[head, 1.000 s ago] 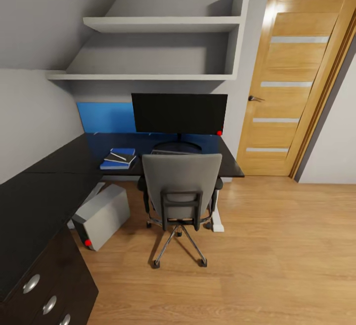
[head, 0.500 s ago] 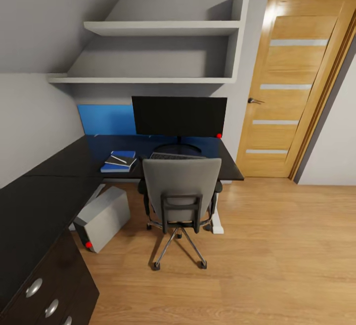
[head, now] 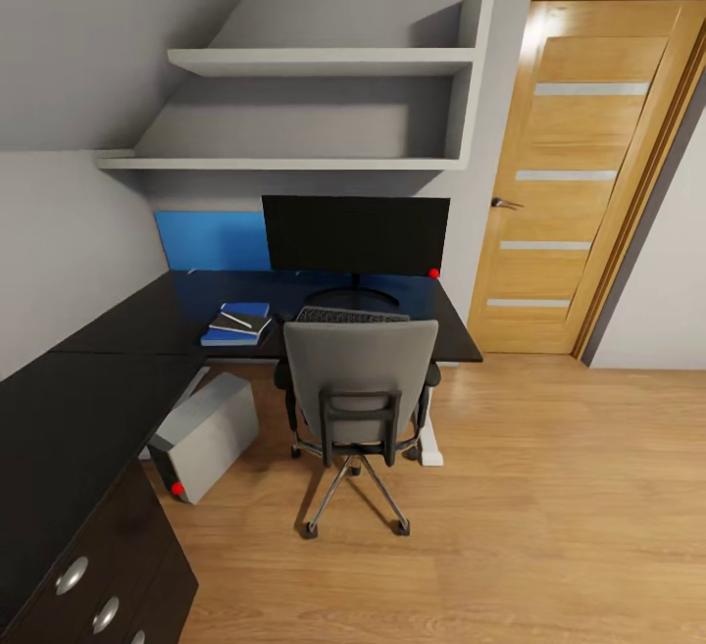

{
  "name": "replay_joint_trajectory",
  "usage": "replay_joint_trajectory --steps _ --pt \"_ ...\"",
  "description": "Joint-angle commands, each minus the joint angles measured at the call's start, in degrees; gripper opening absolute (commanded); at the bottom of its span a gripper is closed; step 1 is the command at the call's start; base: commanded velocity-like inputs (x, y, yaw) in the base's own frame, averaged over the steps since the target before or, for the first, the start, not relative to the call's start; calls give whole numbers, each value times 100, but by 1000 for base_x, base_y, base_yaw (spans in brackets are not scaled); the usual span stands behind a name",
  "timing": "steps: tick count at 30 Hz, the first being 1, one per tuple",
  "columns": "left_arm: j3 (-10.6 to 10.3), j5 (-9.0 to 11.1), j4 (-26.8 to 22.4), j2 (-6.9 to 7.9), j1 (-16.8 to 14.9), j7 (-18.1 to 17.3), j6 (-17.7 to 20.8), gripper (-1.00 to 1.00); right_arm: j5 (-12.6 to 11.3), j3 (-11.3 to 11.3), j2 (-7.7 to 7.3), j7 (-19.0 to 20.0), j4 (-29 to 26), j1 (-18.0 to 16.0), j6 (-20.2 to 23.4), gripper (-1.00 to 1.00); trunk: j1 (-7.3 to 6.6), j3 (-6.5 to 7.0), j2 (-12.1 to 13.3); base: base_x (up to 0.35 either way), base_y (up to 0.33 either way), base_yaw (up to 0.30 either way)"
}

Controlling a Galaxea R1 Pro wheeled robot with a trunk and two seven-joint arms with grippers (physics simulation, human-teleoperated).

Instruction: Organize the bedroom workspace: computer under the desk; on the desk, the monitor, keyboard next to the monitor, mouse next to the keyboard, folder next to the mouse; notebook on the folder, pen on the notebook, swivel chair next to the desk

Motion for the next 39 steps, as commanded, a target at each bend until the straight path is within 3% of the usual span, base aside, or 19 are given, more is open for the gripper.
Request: replay_joint_trajectory --steps 1,7,8,13,39 --pt "-48 2 -11 1 2 54 4 100 -40 52 1 -16 11 -5 -20 100 0 -4 -3 0 0 0" --pt "-15 7 -19 -6 4 47 410 100 -40 52 -2 -16 11 -5 -20 100 0 -4 -3 0 0 0" --pt "-29 -13 -33 -26 5 3 872 100 -40 52 -2 -16 11 -5 -20 100 0 -4 -3 0 0 0" --pt "-32 -36 -43 -26 5 -20 1099 100 -40 52 -2 -16 11 -5 -20 100 0 -4 -3 0 0 0" --pt "-30 -19 -44 -50 5 -13 1136 100 -40 52 -2 -16 11 -5 -20 100 0 -4 -3 0 0 0"
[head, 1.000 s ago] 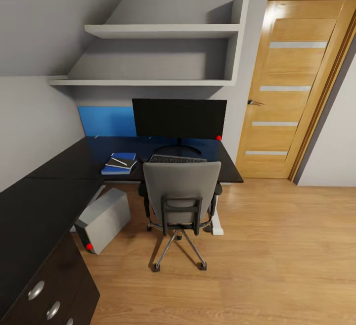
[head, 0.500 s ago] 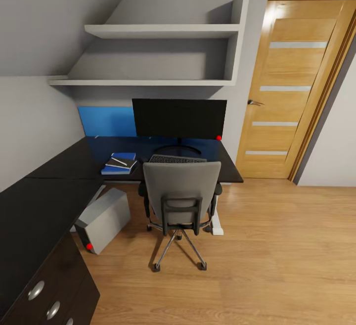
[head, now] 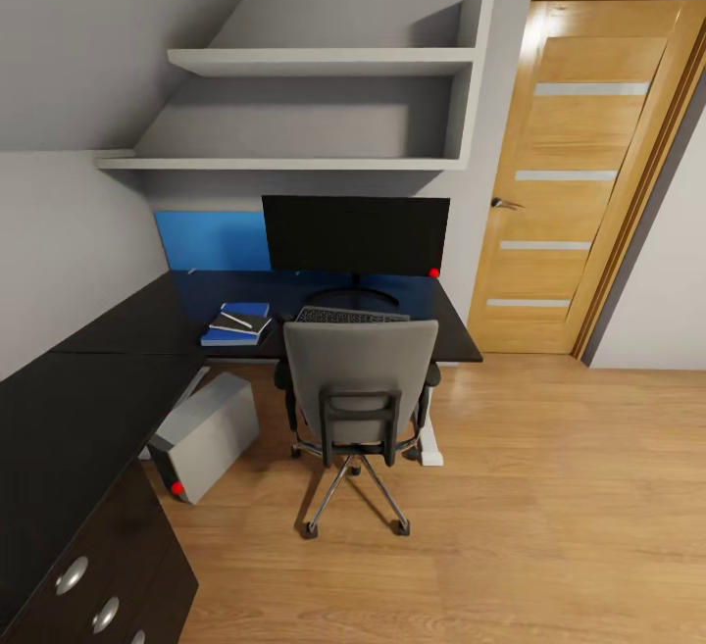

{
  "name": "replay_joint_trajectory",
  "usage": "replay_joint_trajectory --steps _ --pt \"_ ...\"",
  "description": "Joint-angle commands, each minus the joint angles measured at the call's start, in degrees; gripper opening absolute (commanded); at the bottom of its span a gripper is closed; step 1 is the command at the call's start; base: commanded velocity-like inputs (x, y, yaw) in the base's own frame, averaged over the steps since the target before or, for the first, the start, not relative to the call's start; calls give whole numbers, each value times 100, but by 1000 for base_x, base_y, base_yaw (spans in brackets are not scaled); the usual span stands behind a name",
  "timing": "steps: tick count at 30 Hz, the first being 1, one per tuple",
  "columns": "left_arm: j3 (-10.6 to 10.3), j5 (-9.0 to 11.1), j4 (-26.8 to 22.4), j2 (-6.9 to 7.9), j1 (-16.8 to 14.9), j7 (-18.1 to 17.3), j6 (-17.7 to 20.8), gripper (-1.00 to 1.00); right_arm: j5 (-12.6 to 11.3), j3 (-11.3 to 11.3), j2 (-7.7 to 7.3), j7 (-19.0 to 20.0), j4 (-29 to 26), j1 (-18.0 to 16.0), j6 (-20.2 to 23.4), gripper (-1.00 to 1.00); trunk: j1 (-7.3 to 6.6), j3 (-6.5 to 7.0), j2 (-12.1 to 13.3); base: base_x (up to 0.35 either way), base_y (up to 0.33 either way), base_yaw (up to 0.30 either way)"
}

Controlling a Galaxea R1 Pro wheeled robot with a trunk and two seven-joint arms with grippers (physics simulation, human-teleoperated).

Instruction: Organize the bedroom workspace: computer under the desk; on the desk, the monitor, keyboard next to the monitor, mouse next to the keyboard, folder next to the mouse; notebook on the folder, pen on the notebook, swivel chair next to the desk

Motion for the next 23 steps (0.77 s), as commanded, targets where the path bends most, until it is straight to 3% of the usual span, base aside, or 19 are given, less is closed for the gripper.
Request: replay_joint_trajectory --steps 1,23 --pt "-49 6 -10 1 1 54 -3 100 -40 52 1 -15 11 -5 -20 100 0 -4 -3 0 0 0" --pt "-49 4 -10 1 1 54 -3 100 -40 52 1 -15 11 -5 -20 100 0 -4 -3 0 0 0"
